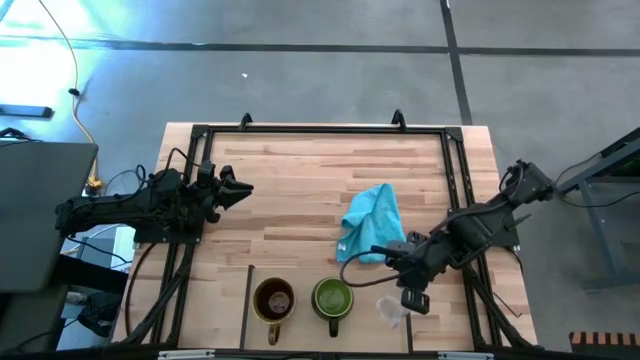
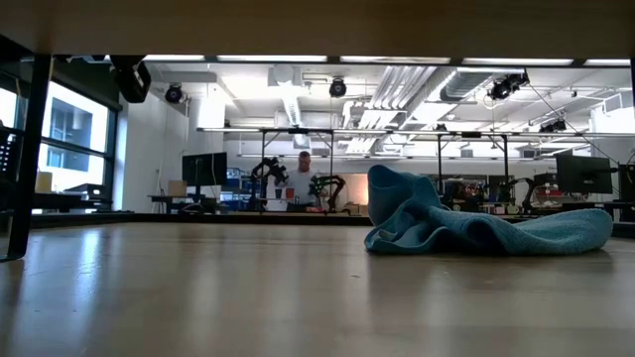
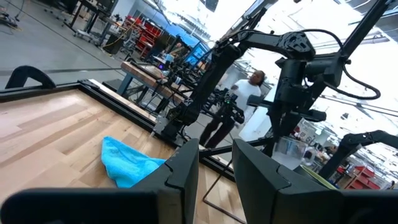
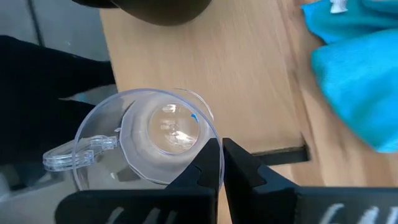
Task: Stack small to large cups/mugs on shelf
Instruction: Put the transparent mug on the shelf
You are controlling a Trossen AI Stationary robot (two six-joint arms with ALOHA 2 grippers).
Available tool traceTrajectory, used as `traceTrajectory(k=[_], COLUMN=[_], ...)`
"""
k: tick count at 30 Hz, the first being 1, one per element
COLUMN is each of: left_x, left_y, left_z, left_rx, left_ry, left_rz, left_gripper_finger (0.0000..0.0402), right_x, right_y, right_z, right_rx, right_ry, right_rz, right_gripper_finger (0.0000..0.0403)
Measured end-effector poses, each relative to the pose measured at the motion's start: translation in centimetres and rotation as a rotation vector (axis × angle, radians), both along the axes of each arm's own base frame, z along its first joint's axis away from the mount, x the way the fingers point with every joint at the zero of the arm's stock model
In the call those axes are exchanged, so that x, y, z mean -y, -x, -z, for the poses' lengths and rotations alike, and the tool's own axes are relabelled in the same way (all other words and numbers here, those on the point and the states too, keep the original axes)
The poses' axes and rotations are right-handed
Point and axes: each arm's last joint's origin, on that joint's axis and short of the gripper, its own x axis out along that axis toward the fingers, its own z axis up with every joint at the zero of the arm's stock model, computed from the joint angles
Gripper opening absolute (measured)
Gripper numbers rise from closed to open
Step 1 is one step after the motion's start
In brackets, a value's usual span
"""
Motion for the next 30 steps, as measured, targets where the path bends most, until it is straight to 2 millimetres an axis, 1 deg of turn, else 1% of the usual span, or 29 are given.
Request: traceTrajectory(k=[5, 10, 13, 20, 30], left_x=[0.0, 0.0, 0.0, 0.0, 0.0], left_y=[0.0, 0.0, 0.0, 0.0, 0.0], left_z=[0.0, 0.0, 0.0, 0.0, 0.1], left_rx=[0.000, 0.000, 0.000, 0.000, -0.008], left_ry=[0.000, 0.001, 0.001, 0.000, 0.000], left_rz=[0.000, 0.000, -0.001, 0.000, 0.007], left_gripper_finger=[0.0085, 0.0085, 0.0085, 0.0085, 0.0085], right_x=[-0.3, -0.7, -1.0, -1.3, -1.2], right_y=[-0.9, -2.5, -3.0, -3.6, -3.8], right_z=[-1.1, -1.5, -1.7, -1.3, -1.0], right_rx=[-0.035, -0.063, -0.072, -0.076, -0.059], right_ry=[0.069, 0.120, 0.140, 0.180, 0.232], right_rz=[-0.053, -0.104, -0.135, -0.140, -0.070], right_gripper_finger=[0.0000, 0.0000, 0.0000, 0.0000, 0.0000])
